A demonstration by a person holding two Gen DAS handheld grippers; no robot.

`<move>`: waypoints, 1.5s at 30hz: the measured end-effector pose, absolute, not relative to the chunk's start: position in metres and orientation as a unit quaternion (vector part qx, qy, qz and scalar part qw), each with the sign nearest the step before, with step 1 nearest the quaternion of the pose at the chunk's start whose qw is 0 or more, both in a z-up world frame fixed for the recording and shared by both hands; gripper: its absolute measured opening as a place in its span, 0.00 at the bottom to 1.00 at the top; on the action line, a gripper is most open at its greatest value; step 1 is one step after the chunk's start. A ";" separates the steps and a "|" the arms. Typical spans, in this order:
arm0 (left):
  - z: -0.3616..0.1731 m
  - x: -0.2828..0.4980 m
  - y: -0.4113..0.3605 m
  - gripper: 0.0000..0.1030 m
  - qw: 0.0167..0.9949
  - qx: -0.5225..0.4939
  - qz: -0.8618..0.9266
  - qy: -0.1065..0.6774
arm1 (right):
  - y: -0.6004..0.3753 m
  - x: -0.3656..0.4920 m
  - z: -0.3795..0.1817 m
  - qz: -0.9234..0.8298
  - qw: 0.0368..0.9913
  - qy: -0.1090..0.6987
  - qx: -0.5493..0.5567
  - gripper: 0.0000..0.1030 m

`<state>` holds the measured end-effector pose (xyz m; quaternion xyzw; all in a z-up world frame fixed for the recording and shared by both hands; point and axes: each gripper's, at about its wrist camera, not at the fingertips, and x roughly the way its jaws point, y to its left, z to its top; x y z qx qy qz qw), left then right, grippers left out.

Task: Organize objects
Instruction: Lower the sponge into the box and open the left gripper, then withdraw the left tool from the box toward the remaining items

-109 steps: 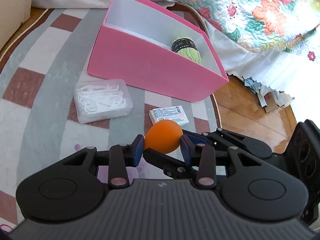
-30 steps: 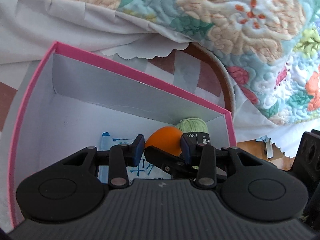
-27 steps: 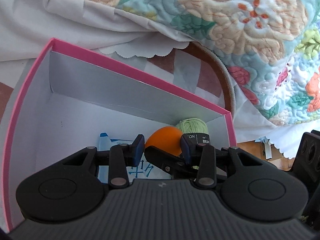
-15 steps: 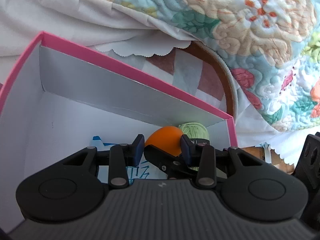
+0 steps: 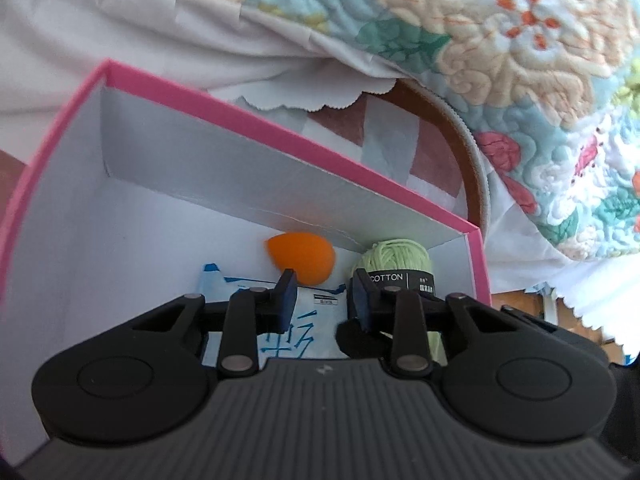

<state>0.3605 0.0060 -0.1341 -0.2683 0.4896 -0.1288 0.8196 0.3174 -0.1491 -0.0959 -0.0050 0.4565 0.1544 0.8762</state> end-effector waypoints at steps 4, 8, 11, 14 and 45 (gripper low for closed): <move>-0.116 0.355 0.004 0.28 0.832 -0.230 -0.117 0.492 | -0.145 0.313 -0.084 0.170 0.875 0.453 -0.011 0.55; -0.098 0.344 0.011 0.29 0.837 -0.212 -0.116 0.491 | -0.139 0.298 -0.070 0.177 0.882 0.437 -0.024 0.55; -0.085 0.331 0.016 0.29 0.842 -0.187 -0.110 0.493 | -0.142 0.279 -0.051 0.173 0.889 0.422 -0.034 0.55; -0.068 0.314 0.027 0.32 0.843 -0.189 -0.119 0.489 | -0.142 0.266 -0.032 0.180 0.893 0.409 -0.043 0.55; 0.052 0.158 0.066 0.63 0.862 -0.052 -0.127 0.488 | -0.128 0.138 0.037 0.216 0.880 0.417 -0.066 0.77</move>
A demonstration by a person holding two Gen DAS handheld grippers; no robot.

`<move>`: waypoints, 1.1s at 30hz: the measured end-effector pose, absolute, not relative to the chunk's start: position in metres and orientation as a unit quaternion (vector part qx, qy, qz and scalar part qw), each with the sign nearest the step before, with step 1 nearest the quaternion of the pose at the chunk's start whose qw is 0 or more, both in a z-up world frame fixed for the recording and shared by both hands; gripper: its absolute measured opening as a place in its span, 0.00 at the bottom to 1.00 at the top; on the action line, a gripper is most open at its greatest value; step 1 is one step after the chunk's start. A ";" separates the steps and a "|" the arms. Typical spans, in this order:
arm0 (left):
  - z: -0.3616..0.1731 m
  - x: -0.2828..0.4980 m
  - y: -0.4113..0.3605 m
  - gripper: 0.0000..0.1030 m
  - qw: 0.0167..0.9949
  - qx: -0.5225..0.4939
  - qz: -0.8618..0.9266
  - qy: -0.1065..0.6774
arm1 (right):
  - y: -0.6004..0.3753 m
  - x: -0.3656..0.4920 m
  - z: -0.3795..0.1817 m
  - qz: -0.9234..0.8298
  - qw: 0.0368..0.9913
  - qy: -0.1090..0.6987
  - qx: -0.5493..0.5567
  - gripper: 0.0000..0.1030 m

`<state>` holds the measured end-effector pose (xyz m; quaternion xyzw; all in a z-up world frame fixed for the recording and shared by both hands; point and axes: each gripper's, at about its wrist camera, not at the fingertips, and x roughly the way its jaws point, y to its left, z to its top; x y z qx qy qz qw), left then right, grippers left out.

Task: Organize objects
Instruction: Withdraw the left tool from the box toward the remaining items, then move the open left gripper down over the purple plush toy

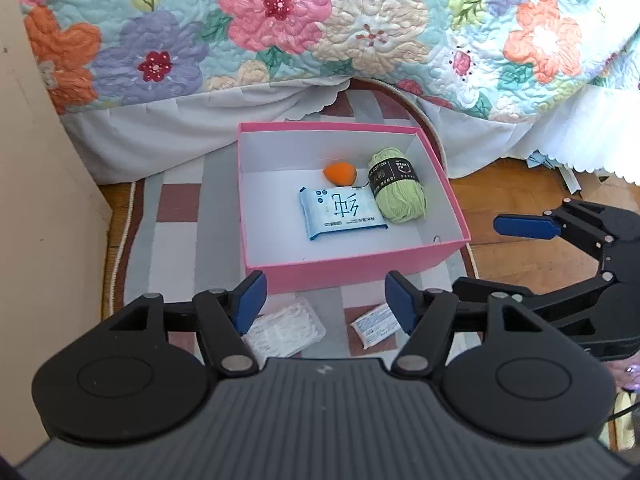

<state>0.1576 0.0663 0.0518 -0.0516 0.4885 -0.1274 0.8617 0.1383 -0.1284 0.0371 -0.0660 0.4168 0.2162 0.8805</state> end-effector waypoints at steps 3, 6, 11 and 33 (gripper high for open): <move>0.054 0.145 0.071 0.65 0.864 -0.050 -0.129 0.485 | -0.125 0.128 0.042 0.221 0.878 0.418 -0.073 0.82; 0.050 0.135 0.074 0.69 0.864 -0.055 -0.139 0.481 | -0.122 0.118 0.046 0.230 0.874 0.421 -0.073 0.85; 0.030 0.123 0.074 0.70 0.853 -0.066 -0.136 0.500 | -0.118 0.104 0.040 0.250 0.862 0.437 -0.066 0.92; -0.009 0.087 0.072 0.75 0.831 -0.051 -0.131 0.538 | -0.098 0.069 0.019 0.325 0.798 0.499 -0.087 0.93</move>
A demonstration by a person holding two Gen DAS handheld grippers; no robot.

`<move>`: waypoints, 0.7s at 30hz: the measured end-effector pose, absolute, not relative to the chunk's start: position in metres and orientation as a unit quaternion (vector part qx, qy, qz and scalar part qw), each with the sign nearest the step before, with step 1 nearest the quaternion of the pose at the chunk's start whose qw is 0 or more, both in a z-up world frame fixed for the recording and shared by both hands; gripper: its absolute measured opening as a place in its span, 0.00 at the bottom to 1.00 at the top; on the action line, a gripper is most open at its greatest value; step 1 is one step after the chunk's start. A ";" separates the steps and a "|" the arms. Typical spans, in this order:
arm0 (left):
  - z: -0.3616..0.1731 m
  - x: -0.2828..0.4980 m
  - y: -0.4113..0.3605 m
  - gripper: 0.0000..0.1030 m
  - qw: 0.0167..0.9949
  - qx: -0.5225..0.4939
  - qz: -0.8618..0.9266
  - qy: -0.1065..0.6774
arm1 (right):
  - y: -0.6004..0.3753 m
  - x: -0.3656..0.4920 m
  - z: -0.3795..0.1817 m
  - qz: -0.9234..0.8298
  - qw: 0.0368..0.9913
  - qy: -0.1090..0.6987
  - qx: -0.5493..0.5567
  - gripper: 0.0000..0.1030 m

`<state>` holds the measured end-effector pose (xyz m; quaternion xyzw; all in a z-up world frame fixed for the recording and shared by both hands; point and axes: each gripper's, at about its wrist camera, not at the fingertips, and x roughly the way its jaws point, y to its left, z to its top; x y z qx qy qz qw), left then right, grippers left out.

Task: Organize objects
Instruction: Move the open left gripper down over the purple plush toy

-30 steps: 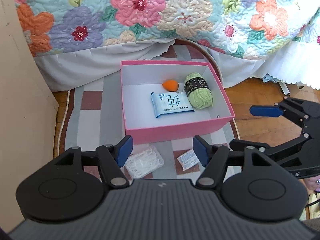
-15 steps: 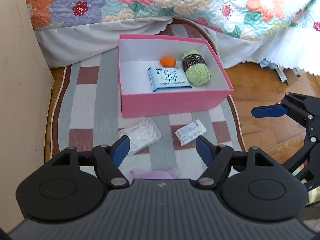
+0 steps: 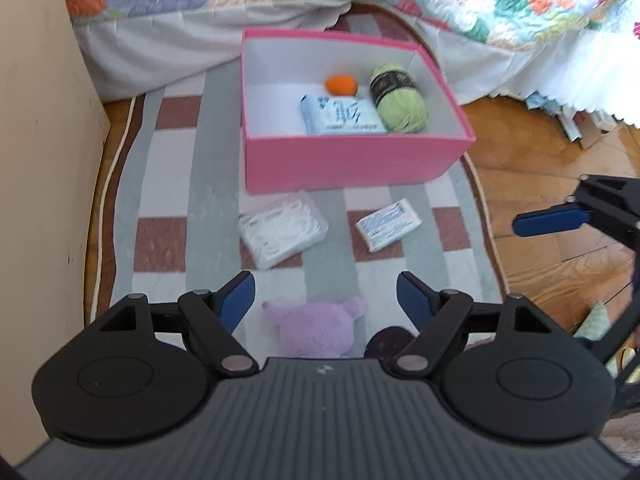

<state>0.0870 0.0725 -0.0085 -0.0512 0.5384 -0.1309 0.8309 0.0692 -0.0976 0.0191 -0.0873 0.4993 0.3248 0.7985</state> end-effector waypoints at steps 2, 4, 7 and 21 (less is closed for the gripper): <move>-0.014 0.086 0.073 0.75 0.827 -0.054 -0.132 0.545 | -0.094 0.065 0.017 0.329 0.796 0.498 -0.098 0.93; -0.019 0.085 0.073 0.75 0.822 -0.055 -0.132 0.551 | -0.092 0.062 0.015 0.336 0.792 0.499 -0.105 0.93; -0.026 0.081 0.074 0.75 0.818 -0.057 -0.130 0.557 | -0.089 0.060 0.010 0.344 0.785 0.504 -0.108 0.93; -0.059 0.071 0.077 0.82 0.830 -0.072 -0.110 0.543 | -0.075 0.058 -0.035 0.378 0.755 0.530 -0.077 0.93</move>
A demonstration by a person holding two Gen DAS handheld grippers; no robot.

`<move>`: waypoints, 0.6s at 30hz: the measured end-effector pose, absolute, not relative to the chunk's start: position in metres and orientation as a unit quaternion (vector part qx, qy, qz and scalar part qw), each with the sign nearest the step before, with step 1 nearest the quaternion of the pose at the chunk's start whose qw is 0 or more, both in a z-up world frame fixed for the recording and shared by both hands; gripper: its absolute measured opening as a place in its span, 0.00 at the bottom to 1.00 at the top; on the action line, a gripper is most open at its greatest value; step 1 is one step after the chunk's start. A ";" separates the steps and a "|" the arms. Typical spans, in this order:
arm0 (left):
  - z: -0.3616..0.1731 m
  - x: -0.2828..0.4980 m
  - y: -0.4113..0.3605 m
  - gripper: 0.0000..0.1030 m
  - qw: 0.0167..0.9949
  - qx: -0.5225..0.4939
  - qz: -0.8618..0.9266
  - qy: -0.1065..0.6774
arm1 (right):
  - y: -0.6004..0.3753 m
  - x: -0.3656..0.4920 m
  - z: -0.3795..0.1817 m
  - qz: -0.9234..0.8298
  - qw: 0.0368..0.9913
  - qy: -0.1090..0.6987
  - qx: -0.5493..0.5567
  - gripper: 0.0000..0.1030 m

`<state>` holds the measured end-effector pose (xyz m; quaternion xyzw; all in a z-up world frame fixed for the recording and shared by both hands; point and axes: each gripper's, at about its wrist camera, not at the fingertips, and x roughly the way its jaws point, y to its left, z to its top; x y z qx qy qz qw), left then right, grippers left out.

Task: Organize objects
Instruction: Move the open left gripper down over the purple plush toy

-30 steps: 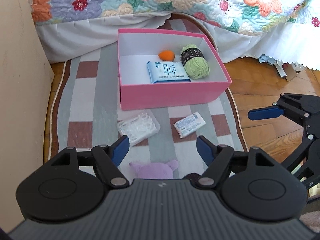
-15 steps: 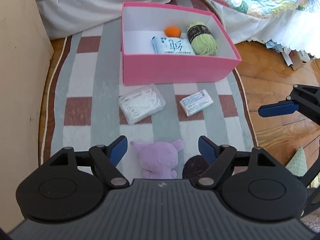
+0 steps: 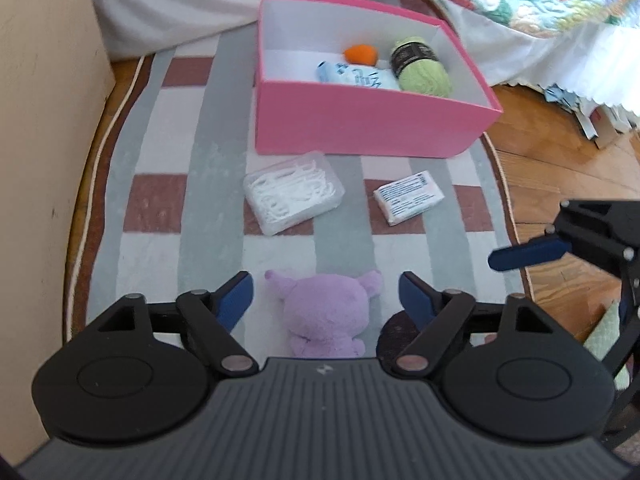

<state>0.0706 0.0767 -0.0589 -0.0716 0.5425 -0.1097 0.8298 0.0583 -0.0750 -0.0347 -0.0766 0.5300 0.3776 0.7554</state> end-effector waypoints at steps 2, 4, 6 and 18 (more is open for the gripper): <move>-0.066 0.071 0.080 0.84 0.830 -0.072 -0.100 0.544 | -0.071 0.058 -0.040 0.381 0.752 0.530 -0.091 0.93; -0.072 0.073 0.084 0.84 0.826 -0.077 -0.094 0.551 | -0.067 0.058 -0.046 0.384 0.748 0.532 -0.099 0.93; -0.077 0.073 0.088 0.87 0.821 -0.086 -0.095 0.556 | -0.066 0.058 -0.050 0.385 0.745 0.536 -0.098 0.93; -0.100 0.071 0.089 0.94 0.798 -0.096 -0.110 0.585 | -0.046 0.061 -0.085 0.388 0.724 0.566 -0.068 0.93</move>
